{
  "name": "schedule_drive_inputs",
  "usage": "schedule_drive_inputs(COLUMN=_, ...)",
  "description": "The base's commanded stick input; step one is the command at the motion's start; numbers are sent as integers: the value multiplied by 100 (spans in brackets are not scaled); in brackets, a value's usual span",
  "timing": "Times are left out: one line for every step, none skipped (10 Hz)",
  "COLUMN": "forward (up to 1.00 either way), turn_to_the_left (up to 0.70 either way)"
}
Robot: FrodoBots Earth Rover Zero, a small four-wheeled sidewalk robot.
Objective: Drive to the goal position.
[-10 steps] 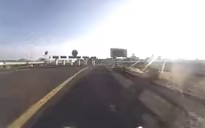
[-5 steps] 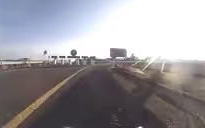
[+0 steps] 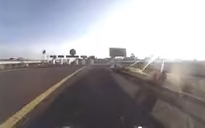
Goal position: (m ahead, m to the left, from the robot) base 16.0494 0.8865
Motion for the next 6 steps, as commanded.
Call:
schedule_drive_inputs(forward=50, turn_to_the_left=0)
schedule_drive_inputs(forward=50, turn_to_the_left=0)
schedule_drive_inputs(forward=50, turn_to_the_left=0)
schedule_drive_inputs(forward=50, turn_to_the_left=0)
schedule_drive_inputs(forward=50, turn_to_the_left=0)
schedule_drive_inputs(forward=50, turn_to_the_left=0)
